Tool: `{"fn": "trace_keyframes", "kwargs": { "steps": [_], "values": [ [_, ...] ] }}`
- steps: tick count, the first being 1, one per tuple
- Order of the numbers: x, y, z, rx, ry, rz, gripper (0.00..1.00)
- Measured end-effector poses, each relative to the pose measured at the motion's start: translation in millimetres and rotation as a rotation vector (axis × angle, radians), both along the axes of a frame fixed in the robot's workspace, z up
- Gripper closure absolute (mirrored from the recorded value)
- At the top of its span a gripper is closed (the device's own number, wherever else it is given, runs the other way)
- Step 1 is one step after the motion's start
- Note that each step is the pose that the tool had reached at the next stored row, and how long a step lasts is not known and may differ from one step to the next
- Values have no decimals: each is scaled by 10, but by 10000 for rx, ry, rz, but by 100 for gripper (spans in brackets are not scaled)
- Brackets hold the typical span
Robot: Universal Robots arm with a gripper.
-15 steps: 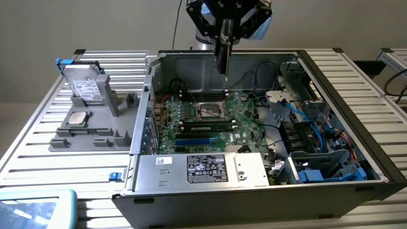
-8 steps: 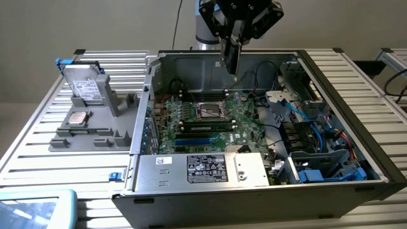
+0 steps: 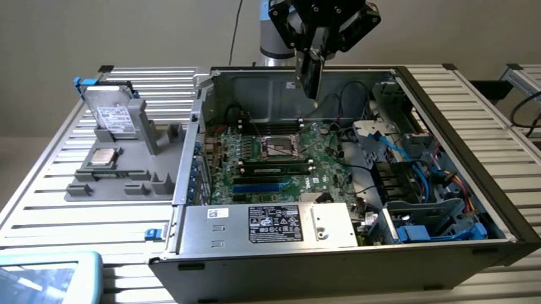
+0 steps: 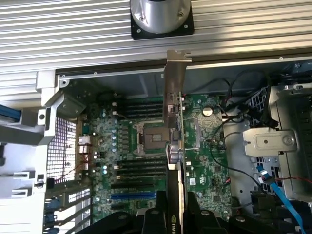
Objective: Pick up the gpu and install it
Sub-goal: 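Pick up the gpu and move the gpu toward the slot, then insert the gpu into the slot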
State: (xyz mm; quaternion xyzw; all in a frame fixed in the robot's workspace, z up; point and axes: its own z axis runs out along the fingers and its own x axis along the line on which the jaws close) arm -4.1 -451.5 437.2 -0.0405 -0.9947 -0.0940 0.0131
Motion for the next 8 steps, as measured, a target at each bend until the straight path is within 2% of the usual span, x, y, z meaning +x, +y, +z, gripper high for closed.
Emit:
{"fn": "trace_keyframes", "kwargs": {
  "steps": [8],
  "values": [
    [0,0,0,0,0,1,73]
  ]
}}
